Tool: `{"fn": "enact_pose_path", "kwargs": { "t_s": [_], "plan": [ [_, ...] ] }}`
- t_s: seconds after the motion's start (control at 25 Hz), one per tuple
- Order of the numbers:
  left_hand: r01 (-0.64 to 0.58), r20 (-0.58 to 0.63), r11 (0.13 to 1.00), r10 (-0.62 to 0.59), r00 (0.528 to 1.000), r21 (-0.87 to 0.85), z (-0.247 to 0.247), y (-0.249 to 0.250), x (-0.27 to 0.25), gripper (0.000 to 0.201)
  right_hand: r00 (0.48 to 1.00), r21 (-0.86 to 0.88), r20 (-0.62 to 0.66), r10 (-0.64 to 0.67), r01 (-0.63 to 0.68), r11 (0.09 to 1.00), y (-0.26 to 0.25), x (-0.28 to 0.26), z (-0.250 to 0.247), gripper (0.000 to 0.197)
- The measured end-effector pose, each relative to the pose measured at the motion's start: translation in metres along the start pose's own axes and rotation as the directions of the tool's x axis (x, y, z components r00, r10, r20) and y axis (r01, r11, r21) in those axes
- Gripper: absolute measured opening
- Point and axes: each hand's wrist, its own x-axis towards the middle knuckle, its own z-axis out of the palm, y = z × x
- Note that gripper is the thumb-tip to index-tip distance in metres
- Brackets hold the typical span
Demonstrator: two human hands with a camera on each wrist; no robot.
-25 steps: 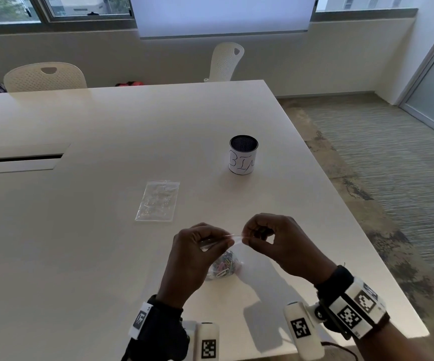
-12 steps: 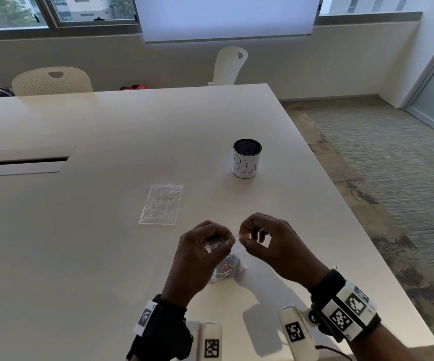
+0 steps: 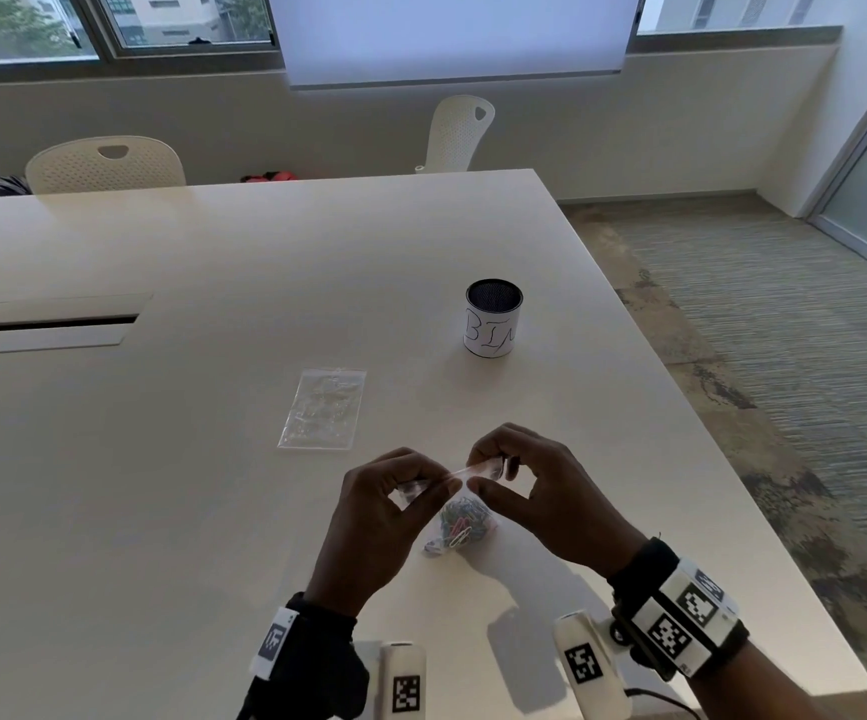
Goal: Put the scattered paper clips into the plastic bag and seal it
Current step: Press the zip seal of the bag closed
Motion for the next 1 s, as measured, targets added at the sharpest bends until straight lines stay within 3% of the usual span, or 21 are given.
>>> {"fn": "enact_pose_path", "kwargs": {
  "t_s": [0.2, 0.52, 1.0],
  "plan": [
    [-0.058, -0.03, 0.997, 0.059, 0.998, 0.059, 0.0023, 0.0032, 0.0013, 0.005, 1.0, -0.042, 0.001, -0.021, 0.021, 0.999, 0.0029, 0.0036, 0.0045, 0.01],
    [0.047, -0.068, 0.999, -0.047, 0.997, -0.005, 0.0017, 0.0001, 0.0009, 0.011, 0.999, -0.055, -0.039, -0.002, 0.0, 0.999, 0.0067, 0.0036, 0.004, 0.006],
    [0.041, -0.083, 0.999, -0.043, 0.996, -0.035, 0.0066, 0.0024, -0.0016, 0.016, 0.998, -0.059, -0.056, -0.008, 0.005, 0.998, 0.0035, 0.0012, 0.0098, 0.011]
  ]
}}
